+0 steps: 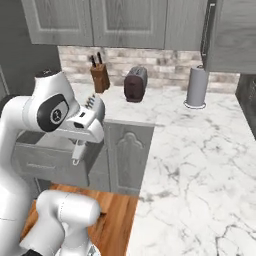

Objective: Take the tongs from the drawer on the left and place them on the dining counter next to the tray containing the hot dog.

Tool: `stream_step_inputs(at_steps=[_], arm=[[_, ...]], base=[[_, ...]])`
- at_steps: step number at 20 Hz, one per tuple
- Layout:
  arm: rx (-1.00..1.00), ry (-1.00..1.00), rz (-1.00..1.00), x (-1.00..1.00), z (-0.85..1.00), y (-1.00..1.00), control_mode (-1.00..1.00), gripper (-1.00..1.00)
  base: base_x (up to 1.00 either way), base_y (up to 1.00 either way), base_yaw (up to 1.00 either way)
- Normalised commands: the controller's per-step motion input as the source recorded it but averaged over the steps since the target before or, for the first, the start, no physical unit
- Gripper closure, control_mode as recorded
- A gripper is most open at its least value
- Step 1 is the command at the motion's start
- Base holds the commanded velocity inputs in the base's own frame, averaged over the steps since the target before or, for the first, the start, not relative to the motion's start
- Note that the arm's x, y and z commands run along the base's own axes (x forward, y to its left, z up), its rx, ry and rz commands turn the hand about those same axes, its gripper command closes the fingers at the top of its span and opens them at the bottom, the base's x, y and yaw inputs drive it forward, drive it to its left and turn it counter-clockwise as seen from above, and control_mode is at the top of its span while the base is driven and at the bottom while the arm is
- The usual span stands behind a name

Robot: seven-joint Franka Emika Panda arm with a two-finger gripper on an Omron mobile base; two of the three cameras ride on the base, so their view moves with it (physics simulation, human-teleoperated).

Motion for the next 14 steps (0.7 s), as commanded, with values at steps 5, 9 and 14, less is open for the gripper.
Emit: stream_step_inputs(at_steps=[5,9,14], arm=[[0.0,0.0,0.0,0.0,0.0,0.0,1.0,1.0],[0.0,0.0,0.0,0.0,0.0,0.0,1.0,1.0],[0.0,0.0,0.0,0.0,0.0,0.0,1.0,1.0]], base=[[-0.01,0.8,0.13],[0.14,1.0,0.33],[0.0,0.96,0.59]])
